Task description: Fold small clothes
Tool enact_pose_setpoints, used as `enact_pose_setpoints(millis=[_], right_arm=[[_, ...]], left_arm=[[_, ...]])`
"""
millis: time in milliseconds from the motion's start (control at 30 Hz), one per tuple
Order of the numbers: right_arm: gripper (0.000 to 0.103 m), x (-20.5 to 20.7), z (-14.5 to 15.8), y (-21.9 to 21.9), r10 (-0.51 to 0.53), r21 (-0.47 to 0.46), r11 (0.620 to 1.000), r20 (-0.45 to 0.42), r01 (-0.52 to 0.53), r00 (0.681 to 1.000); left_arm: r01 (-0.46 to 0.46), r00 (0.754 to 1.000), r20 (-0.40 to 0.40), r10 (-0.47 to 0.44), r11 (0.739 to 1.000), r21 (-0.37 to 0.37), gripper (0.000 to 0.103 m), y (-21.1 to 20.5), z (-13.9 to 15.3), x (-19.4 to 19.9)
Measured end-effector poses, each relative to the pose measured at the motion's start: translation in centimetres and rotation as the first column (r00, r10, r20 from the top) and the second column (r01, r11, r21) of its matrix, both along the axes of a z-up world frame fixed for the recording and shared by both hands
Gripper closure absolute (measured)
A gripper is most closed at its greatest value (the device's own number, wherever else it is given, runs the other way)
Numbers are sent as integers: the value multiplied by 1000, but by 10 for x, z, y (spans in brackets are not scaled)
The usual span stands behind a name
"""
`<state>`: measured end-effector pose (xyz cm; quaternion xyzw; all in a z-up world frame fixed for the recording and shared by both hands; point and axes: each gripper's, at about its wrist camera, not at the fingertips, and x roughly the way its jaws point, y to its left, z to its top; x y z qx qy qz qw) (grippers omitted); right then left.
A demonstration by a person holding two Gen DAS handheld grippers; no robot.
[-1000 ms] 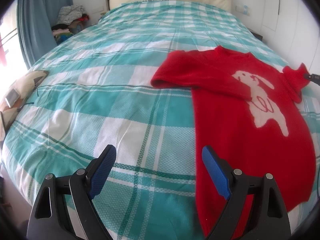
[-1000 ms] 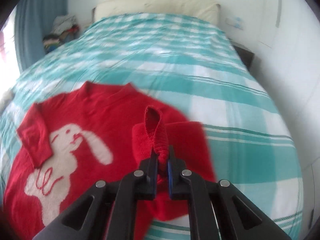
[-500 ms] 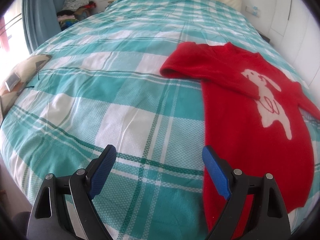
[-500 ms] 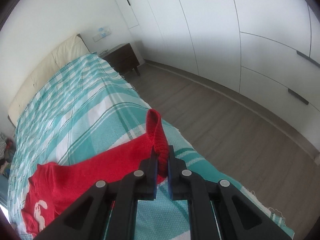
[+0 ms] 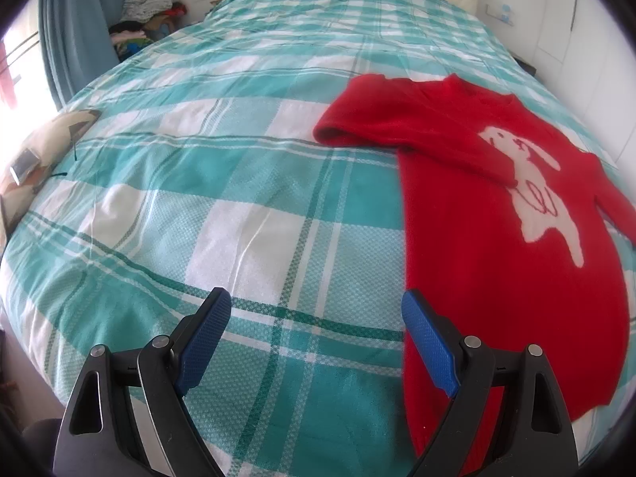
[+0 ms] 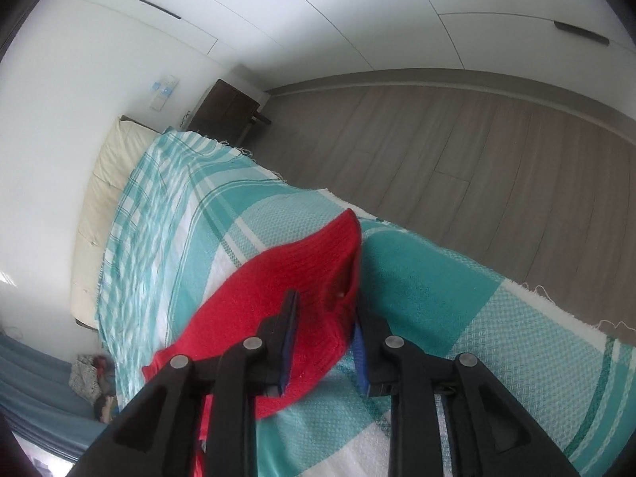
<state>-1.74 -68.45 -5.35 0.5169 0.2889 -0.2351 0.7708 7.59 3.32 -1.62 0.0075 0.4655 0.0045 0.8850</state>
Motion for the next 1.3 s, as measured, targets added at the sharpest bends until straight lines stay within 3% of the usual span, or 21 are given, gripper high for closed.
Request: enact_pose_setpoints(millis=[33, 100, 133, 200, 267, 467, 500, 600, 700, 800, 867, 900, 933, 1000, 1033, 1100, 1200, 1300], right_arm=[[82, 2, 0, 0, 9, -7, 1000, -17, -9, 1000], [99, 2, 5, 1, -9, -59, 998, -78, 5, 997], [100, 2, 8, 2, -20, -84, 996, -113, 10, 993], [100, 1, 12, 6, -57, -146, 989, -200, 28, 978], [100, 1, 8, 7, -71, -146, 989, -239, 37, 968], [100, 3, 8, 8, -66, -166, 986, -287, 18, 956], [98, 1, 10, 8, -74, -172, 985, -286, 25, 955], [81, -7, 17, 5, -153, -223, 972, -335, 79, 930], [77, -26, 40, 5, -261, -329, 933, -331, 148, 907], [76, -34, 77, 21, -286, -449, 879, -231, 159, 930], [68, -33, 96, 40, -245, -498, 856, -161, 136, 956], [59, -31, 102, 50, -212, -507, 854, -127, 121, 969], [54, -29, 106, 60, -174, -509, 855, -102, 99, 979], [53, -20, 109, 79, -88, -507, 861, -78, 36, 993], [53, -15, 109, 88, -44, -505, 863, -75, 0, 996], [53, -5, 107, 105, 40, -506, 859, -86, -78, 995], [53, 8, 103, 125, 129, -526, 832, -130, -179, 983], [53, 16, 101, 137, 182, -530, 815, -148, -233, 972]], left_arm=[[1, 1000, -1, -1, 1000, 3, 14, -1, 0, 0], [6, 1000, -2, -6, 1000, 12, 14, -3, -1, 0], [7, 1000, -1, -7, 1000, 16, 14, -3, -1, -1], [7, 1000, 2, -7, 1000, 22, 14, -3, -1, -1], [4, 1000, 4, -4, 1000, 22, 14, -2, 0, -1], [-4, 1000, -1, 4, 1000, 10, 14, 2, 0, 0], [-4, 1000, 1, 4, 1000, 11, 14, 2, 0, 0], [-12, 1000, 21, 11, 1000, 28, 14, 2, 4, -1], [-25, 990, 137, 13, 996, 88, 14, -2, 33, -3], [30, 956, 287, -57, 995, 98, 6, -16, 77, 5], [129, 928, 334, -165, 983, 128, 3, -38, 94, 21], [218, 912, 321, -255, 965, 148, 2, -52, 94, 33], [329, 888, 281, -364, 930, 164, 2, -69, 89, 46], [514, 816, 180, -550, 831, 211, 2, -103, 67, 65], [565, 782, 141, -608, 785, 254, 2, -117, 53, 72], [614, 743, 70, -666, 720, 324, 4, -140, 28, 83], [669, 718, -23, -696, 680, 302, 19, -157, 4, 102], [707, 685, -79, -725, 634, 313, 19, -168, -13, 109]])
